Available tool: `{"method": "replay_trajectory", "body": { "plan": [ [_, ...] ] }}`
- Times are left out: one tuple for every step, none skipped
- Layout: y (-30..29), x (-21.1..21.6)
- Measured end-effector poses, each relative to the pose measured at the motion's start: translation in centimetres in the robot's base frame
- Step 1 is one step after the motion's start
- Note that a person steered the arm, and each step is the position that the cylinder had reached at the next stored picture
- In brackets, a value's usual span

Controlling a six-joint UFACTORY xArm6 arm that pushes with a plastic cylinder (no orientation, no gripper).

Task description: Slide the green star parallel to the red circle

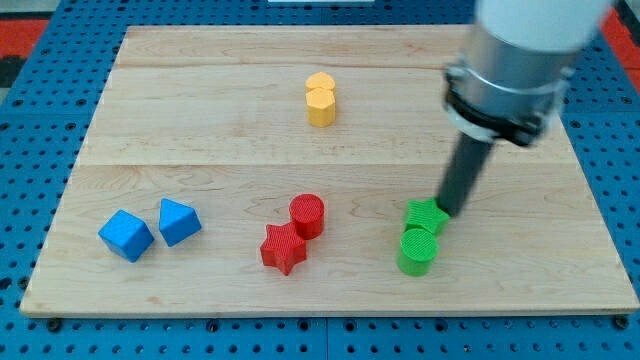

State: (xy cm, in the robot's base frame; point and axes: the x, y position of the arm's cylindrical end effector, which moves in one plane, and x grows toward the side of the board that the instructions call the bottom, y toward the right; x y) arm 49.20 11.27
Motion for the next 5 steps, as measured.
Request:
{"method": "replay_trajectory", "body": {
  "plan": [
    [0.9,-2.0],
    [9.2,0.7],
    [8.7,11.1],
    [4.7,12.3],
    [1.5,7.2]
  ]
}}
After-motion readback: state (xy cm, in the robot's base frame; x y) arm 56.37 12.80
